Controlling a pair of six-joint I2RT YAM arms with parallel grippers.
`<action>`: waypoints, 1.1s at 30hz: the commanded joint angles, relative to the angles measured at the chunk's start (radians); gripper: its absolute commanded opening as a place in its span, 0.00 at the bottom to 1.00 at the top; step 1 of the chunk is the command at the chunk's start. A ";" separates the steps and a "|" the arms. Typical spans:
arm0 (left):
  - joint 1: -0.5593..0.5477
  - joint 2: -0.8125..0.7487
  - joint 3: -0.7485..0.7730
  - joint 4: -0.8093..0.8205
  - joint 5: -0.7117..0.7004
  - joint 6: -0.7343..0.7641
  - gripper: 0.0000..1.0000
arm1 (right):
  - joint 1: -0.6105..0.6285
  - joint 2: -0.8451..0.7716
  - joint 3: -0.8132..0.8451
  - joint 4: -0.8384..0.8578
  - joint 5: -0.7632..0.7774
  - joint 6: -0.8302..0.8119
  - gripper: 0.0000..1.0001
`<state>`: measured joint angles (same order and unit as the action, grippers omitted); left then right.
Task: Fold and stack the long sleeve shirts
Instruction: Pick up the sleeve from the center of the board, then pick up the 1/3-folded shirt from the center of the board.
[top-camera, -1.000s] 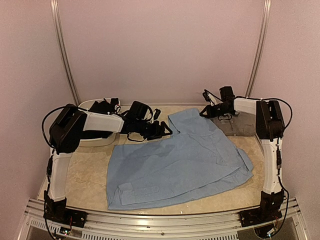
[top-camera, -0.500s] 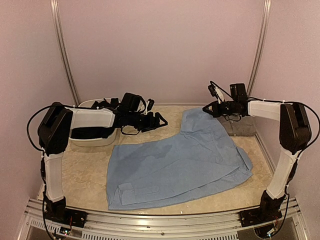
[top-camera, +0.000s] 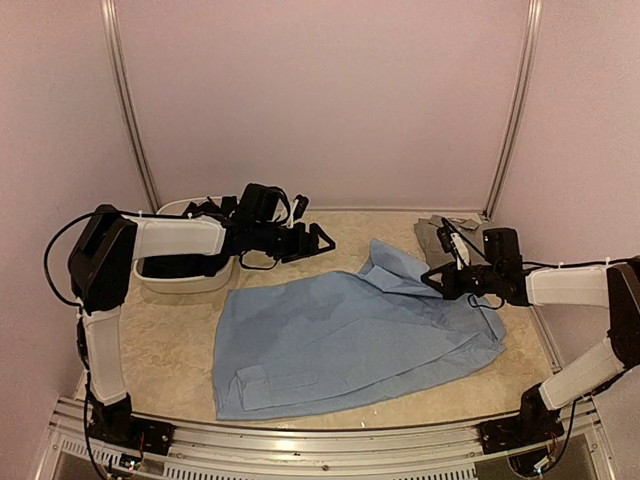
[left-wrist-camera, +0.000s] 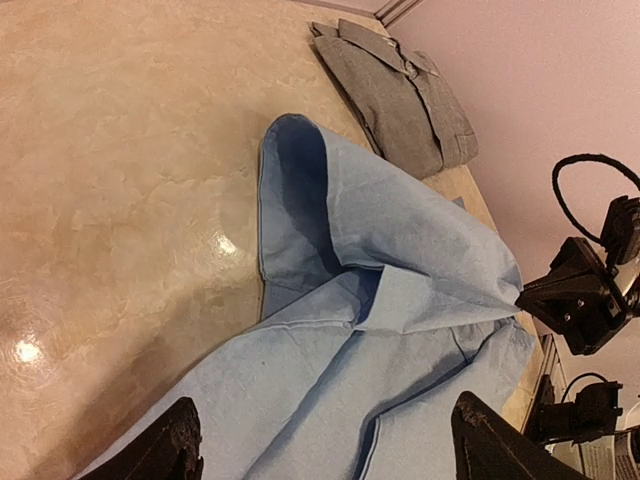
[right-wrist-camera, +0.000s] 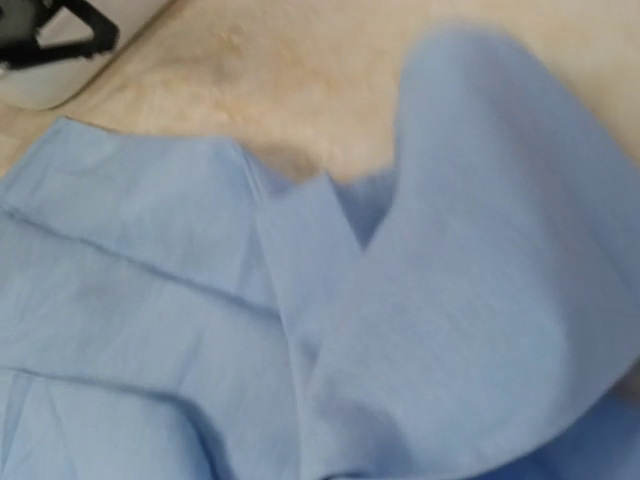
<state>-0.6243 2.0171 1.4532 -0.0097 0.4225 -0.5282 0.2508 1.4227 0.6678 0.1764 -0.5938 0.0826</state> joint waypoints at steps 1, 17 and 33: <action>-0.023 -0.017 -0.001 0.003 0.023 0.021 0.81 | 0.015 -0.063 -0.083 0.079 0.051 0.106 0.00; -0.049 0.045 0.040 -0.007 0.092 0.093 0.82 | 0.033 0.082 -0.130 0.060 0.136 0.181 0.00; 0.001 -0.066 0.064 -0.527 -0.234 0.726 0.84 | 0.021 0.046 0.076 -0.231 0.340 0.095 0.00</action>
<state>-0.6300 2.0514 1.5196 -0.3790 0.3027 -0.0399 0.2749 1.4311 0.7143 0.0235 -0.3119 0.2237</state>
